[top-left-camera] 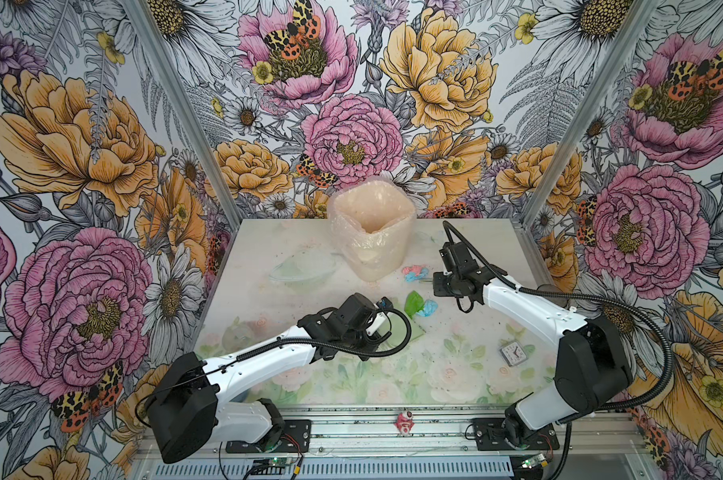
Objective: Sweep away the paper scraps from the table
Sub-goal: 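Slide the dustpan toward the green scrap while the right gripper positions the brush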
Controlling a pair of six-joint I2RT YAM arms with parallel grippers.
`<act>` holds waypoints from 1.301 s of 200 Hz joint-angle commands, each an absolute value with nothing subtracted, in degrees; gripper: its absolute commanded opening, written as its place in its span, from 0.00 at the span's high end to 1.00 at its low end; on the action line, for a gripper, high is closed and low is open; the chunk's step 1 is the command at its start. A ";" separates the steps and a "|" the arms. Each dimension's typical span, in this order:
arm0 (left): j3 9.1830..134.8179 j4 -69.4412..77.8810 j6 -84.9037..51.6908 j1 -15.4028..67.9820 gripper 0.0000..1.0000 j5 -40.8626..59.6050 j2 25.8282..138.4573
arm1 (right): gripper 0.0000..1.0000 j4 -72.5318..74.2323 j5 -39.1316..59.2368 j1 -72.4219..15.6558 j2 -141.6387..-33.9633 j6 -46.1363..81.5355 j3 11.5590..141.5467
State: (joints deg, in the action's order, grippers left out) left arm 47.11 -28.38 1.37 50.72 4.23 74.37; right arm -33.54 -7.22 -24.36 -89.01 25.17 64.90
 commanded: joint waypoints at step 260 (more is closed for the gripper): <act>49.53 -19.39 -6.86 48.51 1.00 5.59 91.68 | 1.00 -32.61 -0.15 -32.65 -86.75 20.59 58.10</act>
State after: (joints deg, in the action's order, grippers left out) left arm 50.19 -21.74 -6.11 48.86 3.84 91.42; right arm -33.34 -4.58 -31.75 -89.49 22.28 58.98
